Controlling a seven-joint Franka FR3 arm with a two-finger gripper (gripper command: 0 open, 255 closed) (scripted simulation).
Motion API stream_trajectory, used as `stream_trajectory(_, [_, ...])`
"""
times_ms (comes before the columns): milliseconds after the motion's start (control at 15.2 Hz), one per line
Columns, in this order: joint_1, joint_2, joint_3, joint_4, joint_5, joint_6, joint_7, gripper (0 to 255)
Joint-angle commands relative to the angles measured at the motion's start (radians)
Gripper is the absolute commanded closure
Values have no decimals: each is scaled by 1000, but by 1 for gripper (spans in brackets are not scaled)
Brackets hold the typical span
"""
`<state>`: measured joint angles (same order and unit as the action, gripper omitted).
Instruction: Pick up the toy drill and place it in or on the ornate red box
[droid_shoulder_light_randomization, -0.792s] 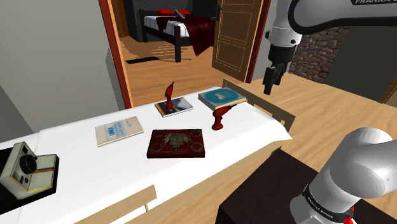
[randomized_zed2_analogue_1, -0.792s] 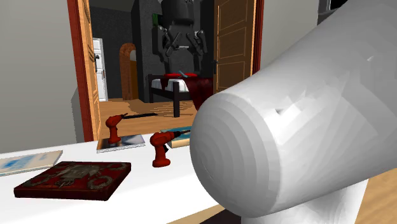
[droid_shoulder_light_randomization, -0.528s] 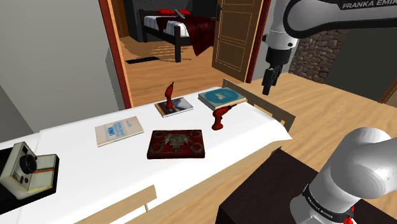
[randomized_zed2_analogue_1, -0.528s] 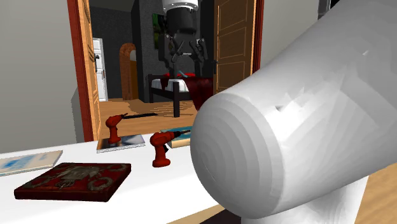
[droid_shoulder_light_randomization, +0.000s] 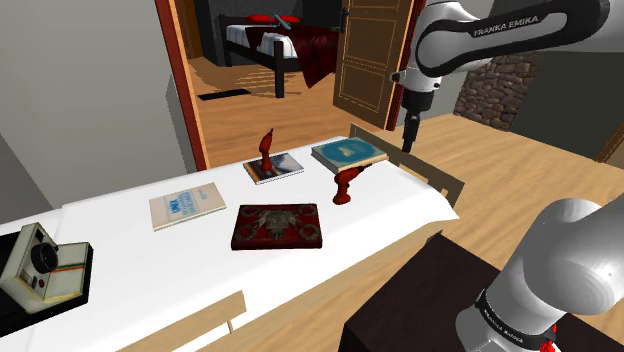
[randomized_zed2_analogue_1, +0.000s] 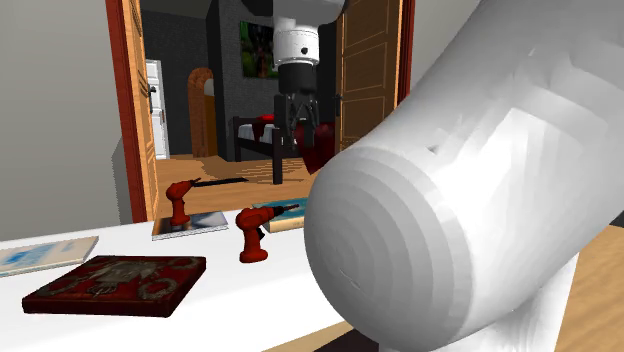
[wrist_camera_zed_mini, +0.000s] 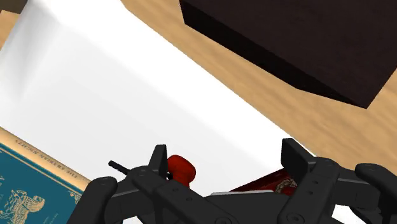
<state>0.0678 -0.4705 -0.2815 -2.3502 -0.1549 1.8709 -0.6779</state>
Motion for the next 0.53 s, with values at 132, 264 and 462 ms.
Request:
stream_trajectory(132, [45, 164, -89, 63, 41, 88, -231, 0])
stream_trajectory(264, [66, 253, -122, 109, 79, 118, -347, 0])
stream_trajectory(462, [88, 391, -157, 189, 151, 149, -524, 0])
